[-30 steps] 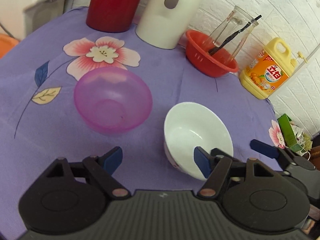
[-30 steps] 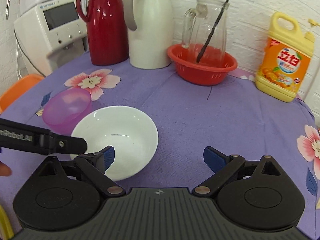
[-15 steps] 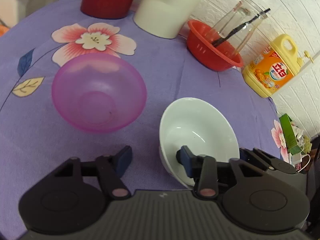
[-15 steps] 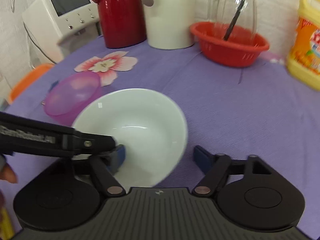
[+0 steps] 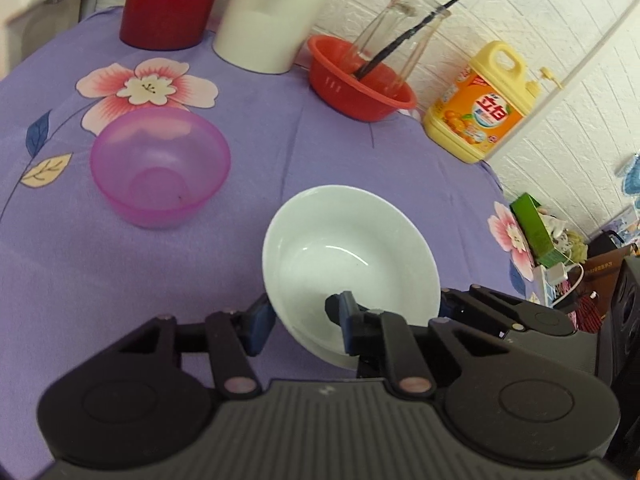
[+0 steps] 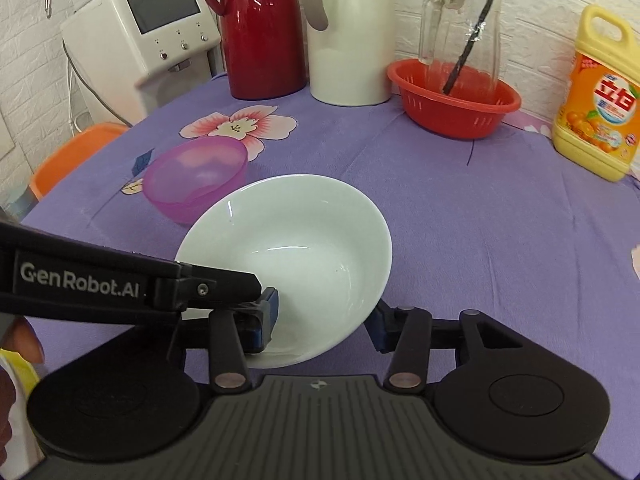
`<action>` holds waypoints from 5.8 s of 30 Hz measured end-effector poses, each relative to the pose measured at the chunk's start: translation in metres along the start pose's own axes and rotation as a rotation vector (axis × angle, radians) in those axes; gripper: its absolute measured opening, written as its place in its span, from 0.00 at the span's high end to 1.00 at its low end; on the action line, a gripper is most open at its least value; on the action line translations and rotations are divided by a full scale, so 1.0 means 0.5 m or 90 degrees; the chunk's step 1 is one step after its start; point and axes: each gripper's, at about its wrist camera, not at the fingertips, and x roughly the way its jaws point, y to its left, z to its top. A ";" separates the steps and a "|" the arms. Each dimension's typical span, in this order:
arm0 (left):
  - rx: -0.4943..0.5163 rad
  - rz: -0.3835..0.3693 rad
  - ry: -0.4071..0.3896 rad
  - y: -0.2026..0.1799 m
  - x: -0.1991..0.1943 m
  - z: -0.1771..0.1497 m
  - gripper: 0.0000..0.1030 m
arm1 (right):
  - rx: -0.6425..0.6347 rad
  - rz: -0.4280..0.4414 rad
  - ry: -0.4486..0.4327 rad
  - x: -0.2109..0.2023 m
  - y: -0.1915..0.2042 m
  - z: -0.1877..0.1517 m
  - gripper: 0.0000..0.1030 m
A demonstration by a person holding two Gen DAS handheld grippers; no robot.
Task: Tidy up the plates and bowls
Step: 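Lift the floral-rimmed bowl and lower it into the steel bowl, open left gripper, then move the left gripper past the plate stack to the pink plastic bowl, then close the left gripper on the rim of the pink plastic bowl, then lift the pink bowl with the left gripper and lower it into the floral-rimmed bowl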
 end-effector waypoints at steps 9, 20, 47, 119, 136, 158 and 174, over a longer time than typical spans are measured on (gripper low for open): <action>0.049 -0.032 -0.023 -0.061 -0.111 -0.109 0.86 | -0.007 -0.037 -0.035 -0.134 0.037 -0.074 0.21; 0.092 -0.092 0.010 -0.120 -0.175 -0.301 0.84 | 0.051 -0.075 -0.038 -0.269 0.069 -0.262 0.16; 0.138 -0.118 -0.044 -0.118 -0.237 -0.338 0.29 | 0.107 -0.117 -0.196 -0.380 0.062 -0.365 0.00; 0.056 0.063 -0.113 0.262 -0.141 0.131 0.29 | -0.034 -0.070 -0.083 -0.002 0.134 0.107 0.00; 0.077 0.094 -0.030 0.275 0.066 0.198 0.34 | -0.053 -0.001 0.026 0.214 0.128 0.165 0.00; 0.087 0.019 -0.034 0.146 -0.048 0.091 0.63 | -0.035 0.057 0.025 0.090 0.191 0.113 0.00; 0.114 0.043 -0.024 0.179 -0.027 0.067 0.45 | -0.053 0.036 -0.024 0.022 0.146 0.051 0.00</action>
